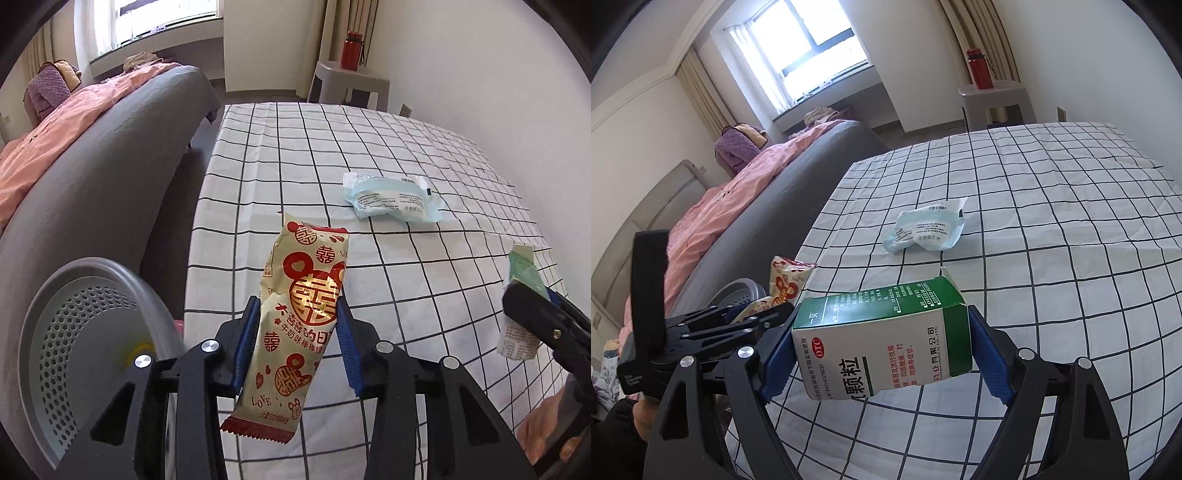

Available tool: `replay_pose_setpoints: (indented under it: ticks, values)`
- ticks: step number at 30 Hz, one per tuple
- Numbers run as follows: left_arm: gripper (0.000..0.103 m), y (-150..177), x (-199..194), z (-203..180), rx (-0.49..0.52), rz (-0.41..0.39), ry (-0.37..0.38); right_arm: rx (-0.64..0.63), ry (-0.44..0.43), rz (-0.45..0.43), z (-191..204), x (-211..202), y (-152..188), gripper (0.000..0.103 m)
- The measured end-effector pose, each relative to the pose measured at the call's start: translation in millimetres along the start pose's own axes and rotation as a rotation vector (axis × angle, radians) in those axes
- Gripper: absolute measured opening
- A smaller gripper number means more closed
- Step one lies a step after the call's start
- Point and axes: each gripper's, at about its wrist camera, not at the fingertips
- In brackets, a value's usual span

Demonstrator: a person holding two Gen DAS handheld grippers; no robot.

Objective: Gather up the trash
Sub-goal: 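Grasp the red-white snack wrapper with the left tool while the right tool holds the medicine box, then carry the snack wrapper and medicine box over the wastebasket with both tools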

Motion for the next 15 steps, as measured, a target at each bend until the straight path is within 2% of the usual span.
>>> replay_pose_setpoints:
  ticks: [6,10,15]
  values:
    - [0.040,21,-38,24,-0.011,-0.033,-0.042,-0.029,-0.038,0.054,23,4,6,0.081]
    - [0.040,36,-53,44,-0.016,-0.032,-0.087,0.003,-0.063,0.155,34,14,4,0.081]
    - [0.040,52,-64,75,-0.059,-0.032,-0.121,0.026,-0.026,0.275,49,30,-2,0.081]
Point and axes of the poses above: each gripper's, at about its wrist camera, not at the fingertips, and x roughly the way its jaws point, z to its left, y to its underside, and after that the axes turned 11 degrees about x, right-handed
